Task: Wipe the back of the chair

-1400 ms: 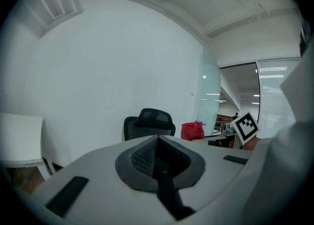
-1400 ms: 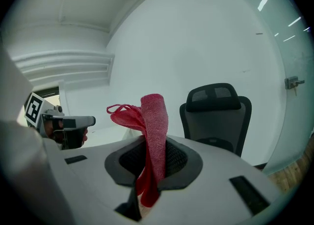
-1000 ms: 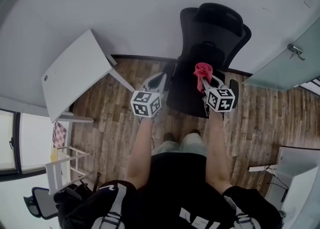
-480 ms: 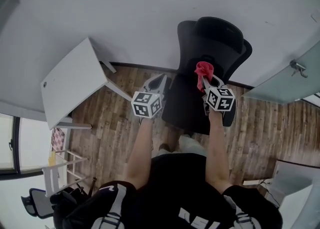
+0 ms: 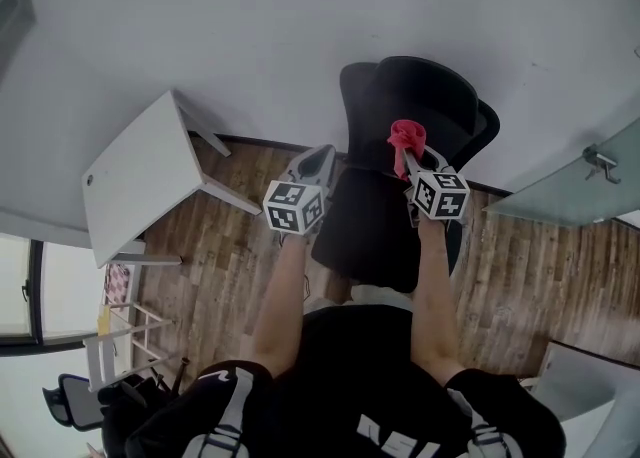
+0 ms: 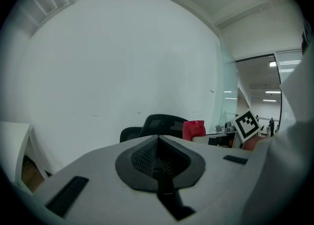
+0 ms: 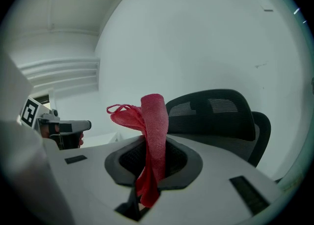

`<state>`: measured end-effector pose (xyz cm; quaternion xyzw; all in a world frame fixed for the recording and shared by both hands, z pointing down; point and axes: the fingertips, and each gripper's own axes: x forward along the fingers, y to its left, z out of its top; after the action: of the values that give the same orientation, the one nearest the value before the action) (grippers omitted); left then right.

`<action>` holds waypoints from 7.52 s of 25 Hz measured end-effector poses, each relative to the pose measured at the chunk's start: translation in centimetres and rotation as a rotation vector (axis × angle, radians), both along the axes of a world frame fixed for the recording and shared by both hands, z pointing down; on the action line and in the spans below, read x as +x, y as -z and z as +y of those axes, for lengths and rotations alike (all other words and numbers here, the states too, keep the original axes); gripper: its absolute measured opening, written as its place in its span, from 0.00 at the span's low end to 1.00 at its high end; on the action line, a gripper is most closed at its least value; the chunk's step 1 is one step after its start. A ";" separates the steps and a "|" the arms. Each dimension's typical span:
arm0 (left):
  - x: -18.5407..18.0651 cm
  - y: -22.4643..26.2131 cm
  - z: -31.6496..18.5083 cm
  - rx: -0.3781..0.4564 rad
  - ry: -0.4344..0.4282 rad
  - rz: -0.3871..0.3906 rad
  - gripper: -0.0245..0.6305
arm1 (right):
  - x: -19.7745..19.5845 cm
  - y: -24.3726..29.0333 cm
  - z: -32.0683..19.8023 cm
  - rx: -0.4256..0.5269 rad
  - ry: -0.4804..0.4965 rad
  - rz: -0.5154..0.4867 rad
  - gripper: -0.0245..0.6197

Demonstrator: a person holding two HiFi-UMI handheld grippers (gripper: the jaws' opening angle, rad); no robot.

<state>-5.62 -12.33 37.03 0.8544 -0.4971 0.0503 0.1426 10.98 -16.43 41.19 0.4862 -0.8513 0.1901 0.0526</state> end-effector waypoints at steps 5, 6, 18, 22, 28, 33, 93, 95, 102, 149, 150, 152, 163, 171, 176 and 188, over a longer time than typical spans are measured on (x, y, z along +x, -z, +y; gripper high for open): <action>1.7 -0.2 -1.7 -0.004 -0.009 -0.025 0.07 | 1.7 -0.6 -1.8 -0.019 -0.017 -0.021 0.15; 1.9 -0.1 -2.0 -0.005 -0.008 -0.024 0.07 | 2.0 -0.6 -2.2 -0.021 -0.017 -0.022 0.15; 5.1 -0.3 -6.2 -0.006 -0.059 0.001 0.07 | 3.9 0.6 -5.3 0.006 -0.020 0.001 0.15; 5.6 0.3 -7.8 0.007 -0.088 0.015 0.07 | 4.1 1.6 -6.5 0.029 -0.033 0.016 0.15; 5.1 1.5 -10.4 0.025 -0.125 0.027 0.07 | 4.0 2.6 -8.8 0.042 -0.069 0.035 0.15; 3.9 2.1 -12.4 0.032 -0.147 0.033 0.07 | 2.3 2.7 -10.7 0.043 -0.076 0.051 0.15; 9.4 -1.7 -16.0 -0.056 -0.243 0.025 0.07 | 9.3 -1.9 -15.7 -0.045 -0.333 0.036 0.15; 10.3 -1.9 -15.8 -0.061 -0.257 0.025 0.07 | 11.0 -2.1 -15.0 -0.048 -0.364 0.033 0.15; 12.9 -2.6 -14.7 -0.076 -0.305 0.021 0.07 | 15.6 -2.5 -12.5 -0.057 -0.452 0.028 0.15; -12.5 -18.8 -18.5 -0.171 -0.192 0.051 0.07 | -15.6 -20.6 -18.5 -0.135 -0.160 0.124 0.15; -12.7 -18.9 -18.6 -0.172 -0.195 0.049 0.07 | -15.6 -20.9 -18.6 -0.136 -0.160 0.130 0.15; -13.1 -19.2 -18.7 -0.175 -0.195 0.044 0.07 | -15.7 -21.6 -19.0 -0.142 -0.164 0.142 0.15; -13.9 -20.6 -19.5 -0.189 -0.205 0.031 0.07 | -16.3 -23.1 -20.7 -0.140 -0.152 0.185 0.15; -13.9 -21.4 -19.3 -0.216 -0.207 0.031 0.07 | -14.8 -23.4 -21.5 -0.141 -0.197 0.208 0.15; -12.7 -21.2 -19.5 -0.213 -0.219 0.028 0.07 | -12.8 -23.5 -21.4 -0.145 -0.225 0.203 0.15; -7.6 -20.2 -19.1 -0.217 -0.235 0.021 0.07 | -6.7 -22.2 -20.5 -0.141 -0.277 0.193 0.15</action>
<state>-13.21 -31.47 57.28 0.8867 -0.3838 0.1110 0.2326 4.29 -36.91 63.40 0.6099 -0.7518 0.2072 0.1412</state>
